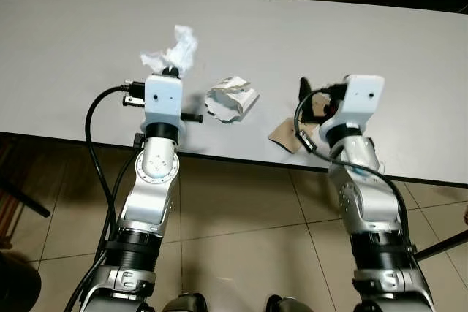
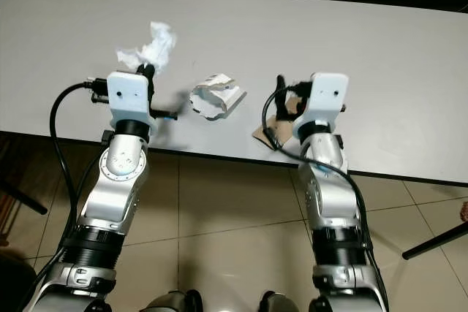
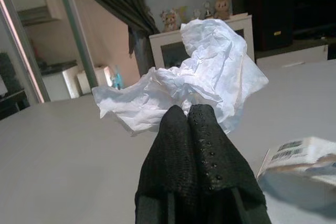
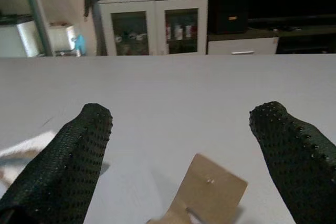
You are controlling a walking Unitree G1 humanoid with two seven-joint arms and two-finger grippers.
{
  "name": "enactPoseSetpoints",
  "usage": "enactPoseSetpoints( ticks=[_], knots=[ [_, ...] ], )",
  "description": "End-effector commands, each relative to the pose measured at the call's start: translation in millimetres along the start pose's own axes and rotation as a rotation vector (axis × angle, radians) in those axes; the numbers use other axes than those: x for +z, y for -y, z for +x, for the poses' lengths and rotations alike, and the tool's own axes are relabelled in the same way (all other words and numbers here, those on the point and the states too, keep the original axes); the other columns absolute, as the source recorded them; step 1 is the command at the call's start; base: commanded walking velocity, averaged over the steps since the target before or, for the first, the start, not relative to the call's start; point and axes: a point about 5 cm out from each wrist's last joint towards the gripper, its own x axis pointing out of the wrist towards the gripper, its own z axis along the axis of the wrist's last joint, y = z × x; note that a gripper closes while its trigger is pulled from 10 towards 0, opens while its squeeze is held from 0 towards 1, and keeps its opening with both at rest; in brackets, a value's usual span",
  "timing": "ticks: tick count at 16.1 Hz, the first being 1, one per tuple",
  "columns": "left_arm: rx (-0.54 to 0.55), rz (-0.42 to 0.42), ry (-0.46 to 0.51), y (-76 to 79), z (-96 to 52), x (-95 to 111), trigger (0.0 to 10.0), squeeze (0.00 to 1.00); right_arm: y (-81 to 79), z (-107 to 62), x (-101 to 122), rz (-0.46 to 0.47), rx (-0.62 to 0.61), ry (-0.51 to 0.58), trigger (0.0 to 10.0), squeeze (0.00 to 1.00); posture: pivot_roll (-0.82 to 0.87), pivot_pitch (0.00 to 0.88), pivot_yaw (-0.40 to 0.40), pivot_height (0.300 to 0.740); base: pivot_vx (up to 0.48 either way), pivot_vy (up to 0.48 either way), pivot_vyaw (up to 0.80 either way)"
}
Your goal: Picking trash to rubbish bin
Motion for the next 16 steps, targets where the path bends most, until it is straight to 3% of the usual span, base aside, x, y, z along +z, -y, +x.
enactPoseSetpoints(
  ticks=[1,4,16],
  knots=[
    [0.018,-0.006,-0.026,-1.0,-3.7,-7.8,10.0,0.00,2.3,1.7,1.6,0.005,-0.020,0.012,10.0,0.00,-0.05,0.078,0.024,0.740,0.000,0.000,0.00],
    [0.025,-0.012,-0.043,0.5,-7.7,-13.4,10.0,0.00,0.8,1.5,-1.7,0.010,-0.023,0.012,10.0,0.00,-0.05,0.078,0.029,0.740,0.000,0.000,0.00],
    [0.015,0.007,-0.066,0.9,-12.1,-20.3,10.0,0.00,-6.4,-4.5,-16.4,-0.001,0.004,-0.035,10.0,0.00,-0.04,0.086,0.036,0.740,0.000,0.000,0.78]
  ],
)
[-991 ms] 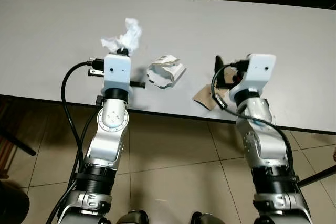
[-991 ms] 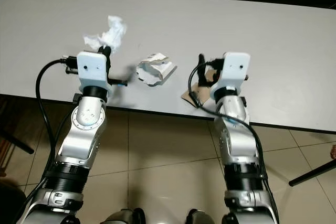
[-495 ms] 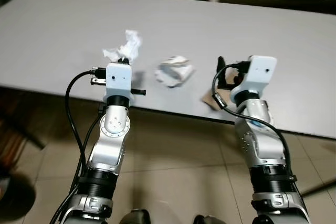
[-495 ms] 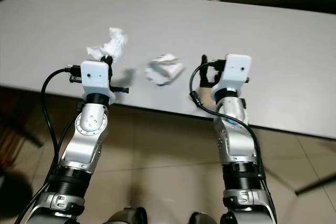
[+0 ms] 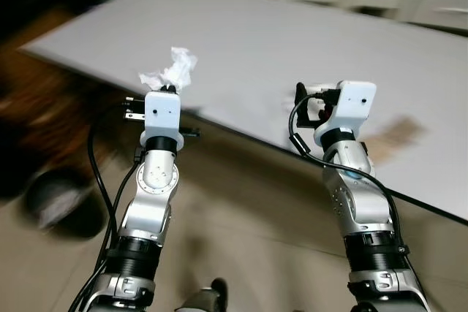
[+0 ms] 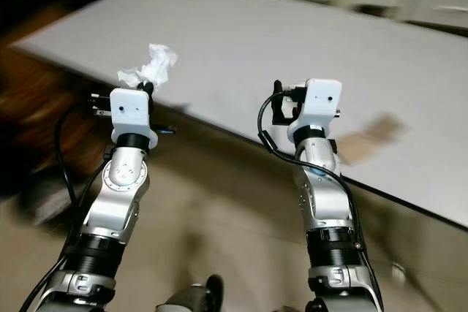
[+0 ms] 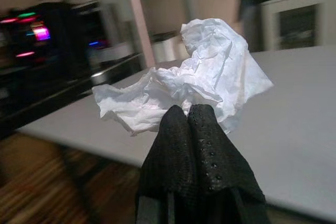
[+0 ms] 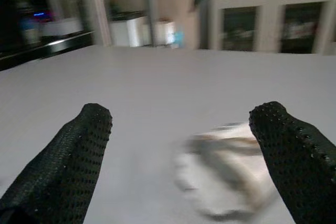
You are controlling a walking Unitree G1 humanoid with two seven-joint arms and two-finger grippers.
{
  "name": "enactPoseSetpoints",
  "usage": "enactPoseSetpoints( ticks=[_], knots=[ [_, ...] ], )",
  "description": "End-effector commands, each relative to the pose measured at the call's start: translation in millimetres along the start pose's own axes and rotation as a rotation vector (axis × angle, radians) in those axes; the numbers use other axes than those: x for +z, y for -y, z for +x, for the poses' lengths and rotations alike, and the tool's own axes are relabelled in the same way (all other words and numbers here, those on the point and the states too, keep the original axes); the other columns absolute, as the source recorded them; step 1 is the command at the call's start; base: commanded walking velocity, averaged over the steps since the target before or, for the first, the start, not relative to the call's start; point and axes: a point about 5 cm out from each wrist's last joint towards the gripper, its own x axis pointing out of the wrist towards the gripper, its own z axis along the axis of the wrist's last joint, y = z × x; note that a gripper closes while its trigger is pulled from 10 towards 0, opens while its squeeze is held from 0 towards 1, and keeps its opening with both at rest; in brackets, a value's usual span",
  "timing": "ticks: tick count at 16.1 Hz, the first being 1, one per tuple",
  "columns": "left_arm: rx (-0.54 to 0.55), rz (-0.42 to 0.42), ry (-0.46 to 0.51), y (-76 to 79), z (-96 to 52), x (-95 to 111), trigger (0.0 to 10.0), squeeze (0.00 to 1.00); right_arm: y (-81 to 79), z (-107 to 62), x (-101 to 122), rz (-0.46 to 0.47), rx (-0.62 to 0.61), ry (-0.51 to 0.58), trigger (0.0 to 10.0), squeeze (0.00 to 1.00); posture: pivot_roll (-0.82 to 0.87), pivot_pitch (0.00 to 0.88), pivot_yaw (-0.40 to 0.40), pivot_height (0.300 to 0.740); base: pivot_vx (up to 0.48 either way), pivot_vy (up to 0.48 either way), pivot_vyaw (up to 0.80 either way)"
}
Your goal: Picking trash to rubbish bin
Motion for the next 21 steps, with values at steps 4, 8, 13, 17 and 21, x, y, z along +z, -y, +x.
enactPoseSetpoints(
  ticks=[4,8,13,17,21],
  knots=[
    [-0.017,0.004,-0.010,5.1,-3.9,-2.1,10.0,0.00,2.7,-4.4,-5.9,-0.001,0.001,-0.021,10.0,0.00,-0.05,0.085,0.035,0.740,0.000,0.000,0.80],
    [-0.021,0.003,-0.014,6.0,-4.5,-2.8,10.0,0.00,1.1,-4.9,-6.6,-0.001,0.013,-0.026,10.0,0.00,-0.05,0.081,0.034,0.740,0.000,0.000,0.80],
    [-0.024,0.001,-0.024,6.8,-6.6,-4.4,10.0,0.00,0.3,-7.1,-8.5,-0.004,0.023,-0.035,10.0,0.00,-0.05,0.087,0.028,0.740,0.000,0.000,0.80],
    [-0.024,0.002,-0.034,5.4,-7.3,-7.1,10.0,0.00,-0.3,-7.6,-9.6,-0.006,0.027,-0.041,10.0,0.00,-0.04,0.099,0.025,0.740,0.000,0.000,0.80],
    [-0.029,-0.002,-0.038,6.2,-7.5,-7.5,10.0,0.00,0.0,-8.5,-10.9,-0.002,0.026,-0.050,10.0,0.00,-0.05,0.106,0.023,0.740,0.000,0.000,0.80]
  ],
)
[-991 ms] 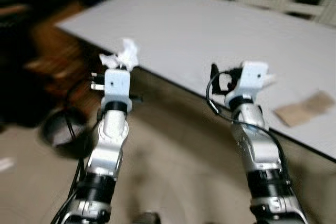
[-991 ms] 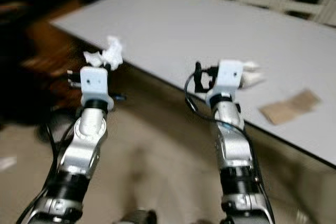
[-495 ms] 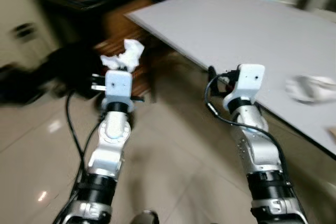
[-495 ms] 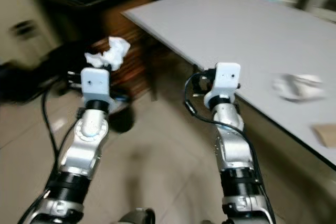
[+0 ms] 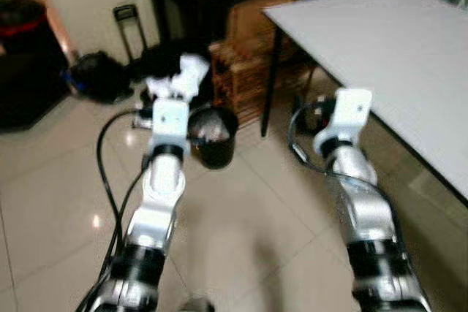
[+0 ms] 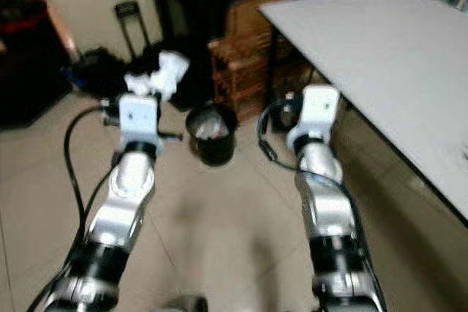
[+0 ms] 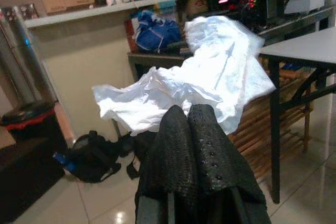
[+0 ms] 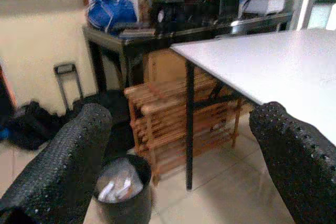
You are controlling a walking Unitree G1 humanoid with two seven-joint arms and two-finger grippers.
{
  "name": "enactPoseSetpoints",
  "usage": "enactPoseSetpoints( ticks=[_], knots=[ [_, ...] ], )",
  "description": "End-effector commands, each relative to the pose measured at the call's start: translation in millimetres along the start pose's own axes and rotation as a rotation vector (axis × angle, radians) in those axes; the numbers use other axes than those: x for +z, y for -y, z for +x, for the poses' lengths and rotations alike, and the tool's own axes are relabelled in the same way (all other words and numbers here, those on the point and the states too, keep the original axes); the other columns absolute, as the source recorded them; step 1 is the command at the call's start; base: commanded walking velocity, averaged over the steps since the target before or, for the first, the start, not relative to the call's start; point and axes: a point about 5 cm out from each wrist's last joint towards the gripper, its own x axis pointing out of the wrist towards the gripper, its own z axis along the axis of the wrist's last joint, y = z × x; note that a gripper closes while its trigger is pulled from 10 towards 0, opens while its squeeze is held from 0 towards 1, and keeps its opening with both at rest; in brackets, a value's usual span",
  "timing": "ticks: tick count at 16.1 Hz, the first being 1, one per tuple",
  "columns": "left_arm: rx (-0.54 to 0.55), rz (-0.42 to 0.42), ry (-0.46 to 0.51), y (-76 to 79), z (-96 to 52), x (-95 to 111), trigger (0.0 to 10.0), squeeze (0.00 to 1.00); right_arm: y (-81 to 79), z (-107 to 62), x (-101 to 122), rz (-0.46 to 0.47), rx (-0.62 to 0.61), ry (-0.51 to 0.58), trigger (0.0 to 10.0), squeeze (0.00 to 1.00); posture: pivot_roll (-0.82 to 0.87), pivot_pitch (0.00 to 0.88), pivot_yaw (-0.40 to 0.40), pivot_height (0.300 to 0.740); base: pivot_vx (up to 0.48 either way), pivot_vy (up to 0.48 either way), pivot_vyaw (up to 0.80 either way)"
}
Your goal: Picking trash to rubbish bin
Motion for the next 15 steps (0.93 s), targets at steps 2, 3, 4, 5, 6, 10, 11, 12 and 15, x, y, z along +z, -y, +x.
enactPoseSetpoints(
  ticks=[2,3,4,5,6,10,11,12,15],
  knots=[
    [0.000,-0.005,-0.010,-2.5,-0.8,-1.7,10.0,0.00,-0.6,-1.7,-1.9,0.024,-0.002,-0.011,10.0,0.00,-0.04,0.109,0.020,0.740,0.000,0.000,0.00],
    [-0.002,-0.009,-0.014,-2.3,-0.9,-2.0,10.0,0.00,-0.5,-1.6,-2.1,0.020,0.001,-0.014,10.0,0.00,-0.05,0.110,0.020,0.740,0.000,0.000,0.00],
    [-0.004,-0.012,-0.021,-2.3,-1.1,-2.8,10.0,0.00,-0.6,-1.5,-2.5,0.018,0.004,-0.017,10.0,0.00,-0.04,0.110,0.020,0.740,0.000,0.000,0.00],
    [-0.006,-0.015,-0.025,-2.3,-1.1,-3.2,10.0,0.00,-0.7,-1.5,-2.7,0.018,0.005,-0.019,10.0,0.00,-0.04,0.111,0.020,0.740,0.000,0.000,0.00],
    [-0.006,-0.017,-0.027,-2.4,-1.0,-3.3,10.0,0.00,-0.7,-1.6,-2.8,0.019,0.006,-0.020,10.0,0.00,-0.04,0.111,0.021,0.740,0.266,0.000,0.00],
    [-0.010,-0.026,-0.041,-1.9,-1.6,-5.2,10.0,0.00,-1.7,-2.2,-3.6,0.023,0.010,-0.026,10.0,0.00,-0.05,0.112,0.021,0.740,0.338,0.000,0.00],
    [-0.012,-0.026,-0.043,-1.8,-1.7,-5.6,10.0,0.00,-1.9,-2.2,-3.7,0.024,0.010,-0.026,10.0,0.00,-0.05,0.115,0.021,0.740,0.341,0.000,0.00],
    [-0.012,-0.027,-0.045,-1.7,-1.7,-6.0,10.0,0.00,-1.8,-2.2,-3.8,0.026,0.010,-0.026,10.0,0.00,-0.05,0.114,0.021,0.740,0.341,0.000,0.00],
    [-0.015,-0.028,-0.049,-2.0,-1.4,-6.6,10.0,0.00,-2.2,-2.2,-4.0,0.027,0.014,-0.028,10.0,0.00,-0.05,0.116,0.021,0.740,0.341,0.000,0.00]
  ],
)
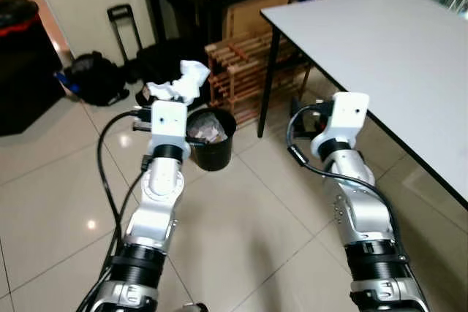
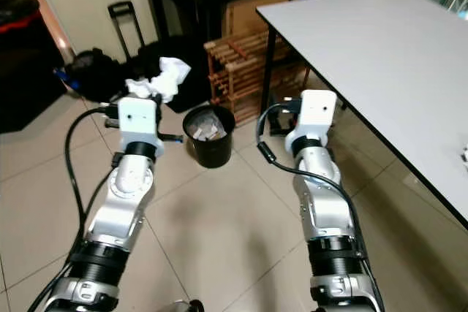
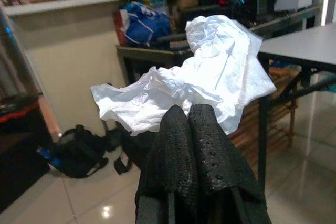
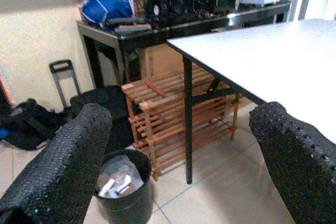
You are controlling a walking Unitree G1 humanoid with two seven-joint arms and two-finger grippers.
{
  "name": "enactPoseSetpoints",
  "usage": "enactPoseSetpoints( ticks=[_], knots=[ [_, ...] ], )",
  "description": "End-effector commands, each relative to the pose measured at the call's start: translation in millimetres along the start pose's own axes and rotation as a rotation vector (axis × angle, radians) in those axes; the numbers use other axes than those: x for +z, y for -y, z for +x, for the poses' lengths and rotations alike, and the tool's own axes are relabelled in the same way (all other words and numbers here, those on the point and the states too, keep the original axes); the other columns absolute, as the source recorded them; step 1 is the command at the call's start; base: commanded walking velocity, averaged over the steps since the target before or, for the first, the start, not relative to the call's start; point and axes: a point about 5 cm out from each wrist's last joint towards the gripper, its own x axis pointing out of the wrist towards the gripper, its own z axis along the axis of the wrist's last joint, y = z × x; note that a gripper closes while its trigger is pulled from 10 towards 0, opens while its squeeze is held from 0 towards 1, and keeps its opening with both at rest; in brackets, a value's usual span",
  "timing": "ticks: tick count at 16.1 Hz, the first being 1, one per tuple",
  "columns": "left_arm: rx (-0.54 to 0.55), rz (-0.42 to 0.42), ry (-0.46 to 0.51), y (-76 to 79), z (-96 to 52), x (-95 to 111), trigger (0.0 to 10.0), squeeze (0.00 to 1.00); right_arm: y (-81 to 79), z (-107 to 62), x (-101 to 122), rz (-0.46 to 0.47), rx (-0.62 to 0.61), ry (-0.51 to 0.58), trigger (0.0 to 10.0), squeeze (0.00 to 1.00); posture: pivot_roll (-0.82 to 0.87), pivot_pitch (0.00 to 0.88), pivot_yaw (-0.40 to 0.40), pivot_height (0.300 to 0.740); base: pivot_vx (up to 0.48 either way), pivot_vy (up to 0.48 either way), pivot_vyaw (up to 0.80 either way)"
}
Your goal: Picking trash to rubbish bin
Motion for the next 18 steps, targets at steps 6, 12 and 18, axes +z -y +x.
enactPoseSetpoints(
  ticks=[6,12,18],
  knots=[
    [-0.001,0.009,-0.020,-4.0,0.7,-2.7,10.0,0.00,-1.9,-0.6,-1.0,0.018,0.010,-0.012,10.0,0.00,-0.05,0.113,0.023,0.740,0.341,0.000,0.00],
    [-0.005,0.008,-0.020,-3.3,0.8,-1.8,10.0,0.00,-2.0,-0.8,-1.6,0.020,0.012,-0.014,10.0,0.00,-0.05,0.111,0.024,0.740,0.344,0.000,0.00],
    [-0.005,0.009,-0.021,-3.8,1.1,-2.4,10.0,0.00,-4.6,-1.2,-2.8,0.020,0.026,-0.018,10.0,0.00,-0.04,0.105,0.026,0.740,0.346,0.000,0.00]
  ],
)
